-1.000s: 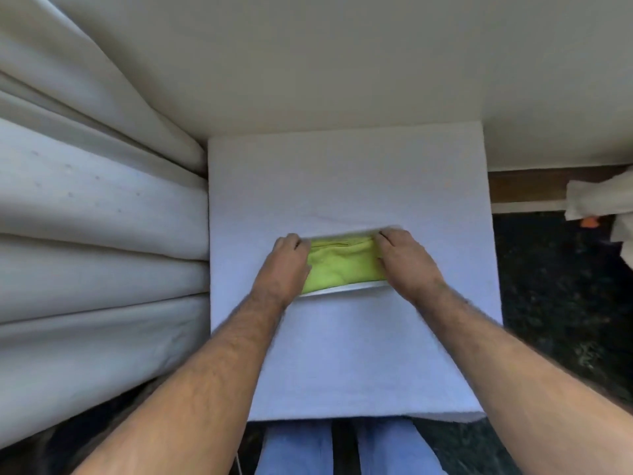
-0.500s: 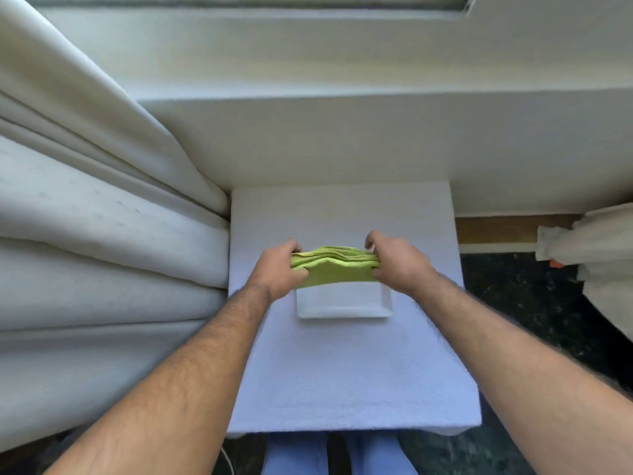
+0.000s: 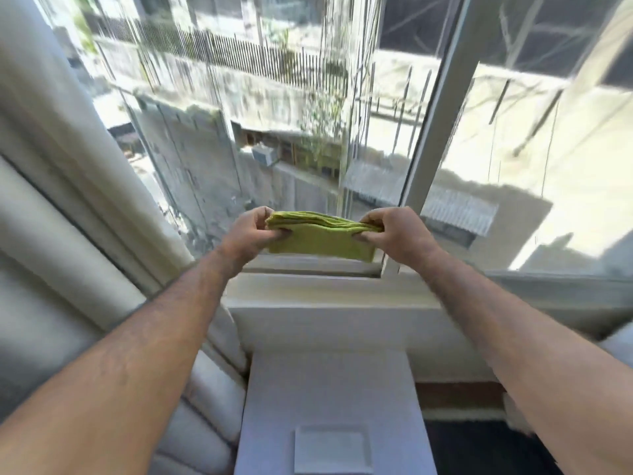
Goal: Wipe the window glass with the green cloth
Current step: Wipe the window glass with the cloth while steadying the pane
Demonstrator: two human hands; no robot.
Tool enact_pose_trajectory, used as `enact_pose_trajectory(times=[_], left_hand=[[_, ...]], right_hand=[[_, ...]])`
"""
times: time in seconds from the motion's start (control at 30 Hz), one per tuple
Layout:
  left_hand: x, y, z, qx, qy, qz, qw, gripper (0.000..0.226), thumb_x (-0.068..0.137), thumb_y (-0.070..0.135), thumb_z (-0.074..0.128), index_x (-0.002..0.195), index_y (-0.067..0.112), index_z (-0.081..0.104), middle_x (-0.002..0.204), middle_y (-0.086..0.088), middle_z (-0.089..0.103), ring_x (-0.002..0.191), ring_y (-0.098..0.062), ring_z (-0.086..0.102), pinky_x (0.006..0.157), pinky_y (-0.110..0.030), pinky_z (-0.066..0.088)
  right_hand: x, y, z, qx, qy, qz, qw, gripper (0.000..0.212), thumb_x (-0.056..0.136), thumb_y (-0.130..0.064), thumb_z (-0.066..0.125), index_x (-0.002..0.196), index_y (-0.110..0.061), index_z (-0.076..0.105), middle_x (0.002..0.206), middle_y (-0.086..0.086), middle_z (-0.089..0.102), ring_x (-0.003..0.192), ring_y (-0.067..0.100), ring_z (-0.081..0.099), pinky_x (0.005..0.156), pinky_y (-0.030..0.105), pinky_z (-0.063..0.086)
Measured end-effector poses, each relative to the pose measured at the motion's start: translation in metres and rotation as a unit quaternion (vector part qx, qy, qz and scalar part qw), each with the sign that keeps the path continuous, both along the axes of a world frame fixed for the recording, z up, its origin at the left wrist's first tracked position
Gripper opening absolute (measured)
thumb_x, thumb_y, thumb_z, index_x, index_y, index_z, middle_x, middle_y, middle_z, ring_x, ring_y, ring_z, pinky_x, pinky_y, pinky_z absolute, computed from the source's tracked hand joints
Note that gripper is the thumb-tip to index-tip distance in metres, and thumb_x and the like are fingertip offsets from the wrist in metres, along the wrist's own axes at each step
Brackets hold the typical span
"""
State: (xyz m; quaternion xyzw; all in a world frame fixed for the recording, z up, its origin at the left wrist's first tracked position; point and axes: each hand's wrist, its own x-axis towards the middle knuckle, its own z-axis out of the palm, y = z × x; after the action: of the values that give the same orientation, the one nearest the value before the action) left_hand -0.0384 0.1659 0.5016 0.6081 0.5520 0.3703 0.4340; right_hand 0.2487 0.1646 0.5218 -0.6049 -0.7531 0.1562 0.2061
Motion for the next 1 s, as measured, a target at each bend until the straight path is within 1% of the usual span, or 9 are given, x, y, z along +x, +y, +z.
enact_pose_trajectory(times=[0.13,0.27,0.37,0.47,0.53,0.67,0.73,0.87,1.0], left_hand=[[-0.003,0.007,0.118,0.07,-0.06,0.006,0.996,0.025,0.093,-0.001,0.071,0.112,0.013,0.062,0.09,-0.001,0.066,0.081,-0.014,0.06,0.067,-0.03,0.048],[-0.01,0.01,0.217,0.147,-0.091,0.013,0.985,0.024,0.09,0.0,0.074,0.103,0.019,0.067,0.094,-0.001,0.072,0.084,-0.017,0.067,0.072,-0.035,0.054],[-0.014,0.006,0.275,0.191,-0.106,0.023,0.976,0.03,0.088,0.004,0.077,0.113,0.018,0.069,0.106,-0.006,0.075,0.097,-0.027,0.07,0.083,-0.045,0.061],[-0.015,0.004,0.319,0.236,-0.116,0.024,0.964,0.031,0.086,0.007,0.081,0.114,0.016,0.07,0.102,-0.003,0.078,0.097,-0.025,0.073,0.082,-0.042,0.065],[-0.015,0.003,0.346,0.272,-0.092,0.039,0.957,0.034,0.087,0.008,0.08,0.119,0.012,0.069,0.106,-0.009,0.077,0.097,-0.027,0.072,0.088,-0.047,0.065],[-0.022,0.009,0.4,0.339,0.035,0.052,0.939,0.027,0.092,0.006,0.074,0.118,0.008,0.07,0.117,-0.021,0.074,0.113,-0.04,0.068,0.101,-0.057,0.058],[-0.028,0.013,0.423,0.365,0.128,0.067,0.92,0.022,0.092,0.003,0.073,0.113,0.008,0.073,0.114,-0.02,0.074,0.113,-0.04,0.067,0.101,-0.055,0.058],[-0.034,0.04,0.465,0.411,0.266,0.124,0.863,0.034,0.09,-0.007,0.068,0.121,0.006,0.073,0.121,-0.022,0.074,0.116,-0.04,0.066,0.101,-0.05,0.057],[-0.034,0.073,0.487,0.442,0.305,0.174,0.825,0.041,0.087,-0.014,0.063,0.12,0.007,0.075,0.121,-0.024,0.075,0.114,-0.039,0.069,0.102,-0.047,0.058]], right_hand=[[-0.001,0.005,0.114,0.099,0.026,0.015,0.995,0.023,0.093,-0.026,0.08,0.111,-0.013,0.083,0.09,0.007,0.08,0.076,0.019,0.067,0.068,0.031,0.051],[-0.003,0.004,0.21,0.182,0.037,0.028,0.982,0.019,0.093,-0.024,0.079,0.107,-0.01,0.082,0.088,0.012,0.08,0.075,0.023,0.066,0.066,0.029,0.051],[-0.005,-0.001,0.271,0.242,0.047,0.04,0.968,0.018,0.092,-0.02,0.08,0.107,-0.01,0.082,0.082,0.001,0.073,0.069,0.014,0.061,0.057,0.005,0.041],[-0.007,-0.007,0.313,0.282,0.049,0.04,0.957,0.017,0.09,-0.02,0.081,0.104,-0.011,0.082,0.079,-0.003,0.071,0.062,0.0,0.057,0.057,0.003,0.043],[-0.011,-0.009,0.332,0.299,0.025,0.047,0.953,0.019,0.091,-0.021,0.08,0.107,-0.011,0.081,0.083,-0.001,0.074,0.064,0.004,0.062,0.06,0.007,0.045],[-0.014,-0.006,0.354,0.347,-0.152,0.072,0.923,0.039,0.097,-0.041,0.073,0.123,-0.012,0.075,0.108,0.009,0.083,0.091,0.022,0.08,0.081,0.035,0.066],[-0.003,0.001,0.369,0.417,-0.161,0.039,0.894,0.052,0.098,-0.05,0.068,0.132,-0.011,0.069,0.123,0.013,0.079,0.111,0.026,0.077,0.096,0.04,0.064],[0.03,0.042,0.411,0.549,-0.136,-0.09,0.82,0.068,0.099,-0.045,0.063,0.151,-0.003,0.053,0.16,0.026,0.049,0.153,0.041,0.043,0.125,0.053,0.04],[0.054,0.088,0.428,0.506,-0.12,-0.155,0.84,0.094,0.102,-0.053,0.056,0.169,-0.004,0.013,0.179,0.021,0.007,0.168,0.036,0.008,0.135,0.056,0.02]])
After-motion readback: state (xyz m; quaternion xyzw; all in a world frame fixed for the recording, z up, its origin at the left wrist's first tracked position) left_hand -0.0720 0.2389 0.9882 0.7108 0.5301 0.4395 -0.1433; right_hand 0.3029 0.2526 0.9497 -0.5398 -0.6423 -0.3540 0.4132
